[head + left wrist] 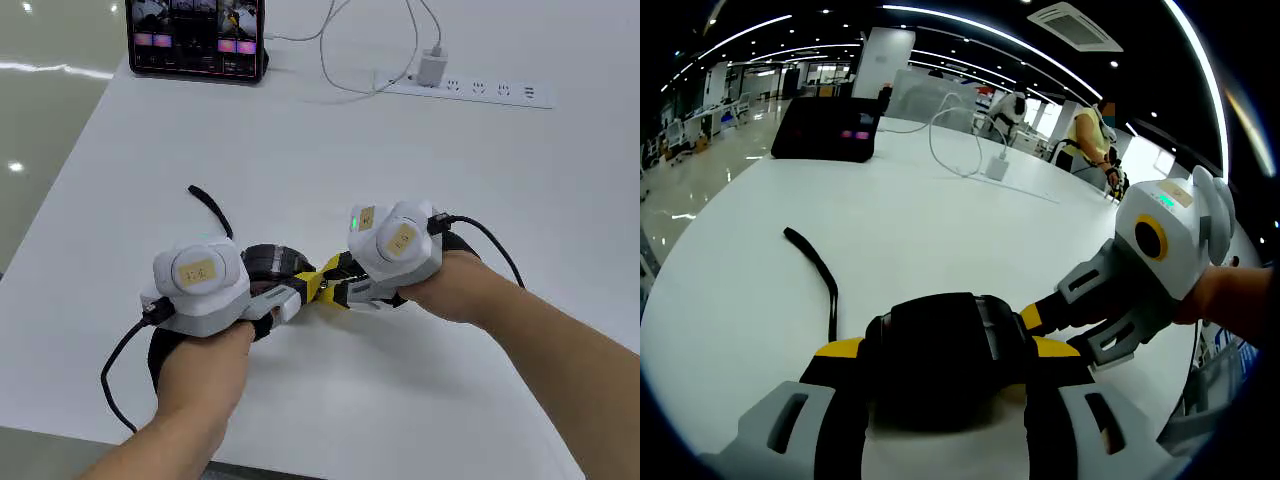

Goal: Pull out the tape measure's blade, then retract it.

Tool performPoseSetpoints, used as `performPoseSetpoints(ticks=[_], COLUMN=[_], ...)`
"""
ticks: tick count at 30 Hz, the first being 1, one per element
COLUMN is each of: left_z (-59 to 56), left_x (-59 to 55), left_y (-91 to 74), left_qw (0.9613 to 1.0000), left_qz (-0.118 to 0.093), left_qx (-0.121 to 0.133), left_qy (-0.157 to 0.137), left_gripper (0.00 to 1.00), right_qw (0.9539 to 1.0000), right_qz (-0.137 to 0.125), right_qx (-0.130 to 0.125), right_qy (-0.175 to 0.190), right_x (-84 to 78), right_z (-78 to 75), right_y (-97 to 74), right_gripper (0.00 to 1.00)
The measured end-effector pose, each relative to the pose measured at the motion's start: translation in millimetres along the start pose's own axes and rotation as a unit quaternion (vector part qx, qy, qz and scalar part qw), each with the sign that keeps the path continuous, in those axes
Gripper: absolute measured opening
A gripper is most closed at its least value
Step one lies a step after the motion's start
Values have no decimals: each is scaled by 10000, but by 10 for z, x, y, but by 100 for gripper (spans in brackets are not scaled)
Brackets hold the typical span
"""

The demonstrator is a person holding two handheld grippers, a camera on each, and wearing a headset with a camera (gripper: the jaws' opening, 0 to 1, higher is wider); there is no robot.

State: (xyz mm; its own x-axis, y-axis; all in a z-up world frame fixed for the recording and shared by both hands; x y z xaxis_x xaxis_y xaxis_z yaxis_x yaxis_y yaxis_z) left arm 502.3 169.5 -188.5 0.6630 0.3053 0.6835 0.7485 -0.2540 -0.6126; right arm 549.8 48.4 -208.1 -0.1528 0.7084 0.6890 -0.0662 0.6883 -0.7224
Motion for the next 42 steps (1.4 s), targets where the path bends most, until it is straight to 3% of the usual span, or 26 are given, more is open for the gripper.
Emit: performPoseSetpoints(ticks=[11,15,25,42], left_z=[-3,-4,-7,0], left_x=[2,8,10,19], left_y=[4,7,-19,-47], left_qw=[10000,9999,9998,9996], left_qz=[25,28,-4,-11], left_qx=[-13,-18,-38,-106], left_qy=[67,127,193,249], left_gripper=[61,61,60,59], right_qw=[10000,9999,10000,9998], right_qz=[17,35,66,56], right_qx=[-13,38,-66,-185], right_qy=[-40,-97,-18,76], right_x=[2,2,-5,4], right_z=[7,40,7,-16], right_y=[-1,19,-19,-59], right_gripper=[12,20,26,32])
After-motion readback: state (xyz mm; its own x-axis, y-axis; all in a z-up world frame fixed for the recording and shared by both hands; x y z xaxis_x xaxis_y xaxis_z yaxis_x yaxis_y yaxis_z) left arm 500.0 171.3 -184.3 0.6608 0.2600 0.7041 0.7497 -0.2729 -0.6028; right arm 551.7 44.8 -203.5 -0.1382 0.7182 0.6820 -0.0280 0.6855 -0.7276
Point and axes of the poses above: the centre of the closed fingertips' face, and the gripper's own axes: y roughly forward along the fingers, z roughly to its left, x roughly out of its top, the point moved 8 cm from there along -y, roughly backward along the fingers, and after that the axes turned 10 degrees about -y, right-handed, at the moved point
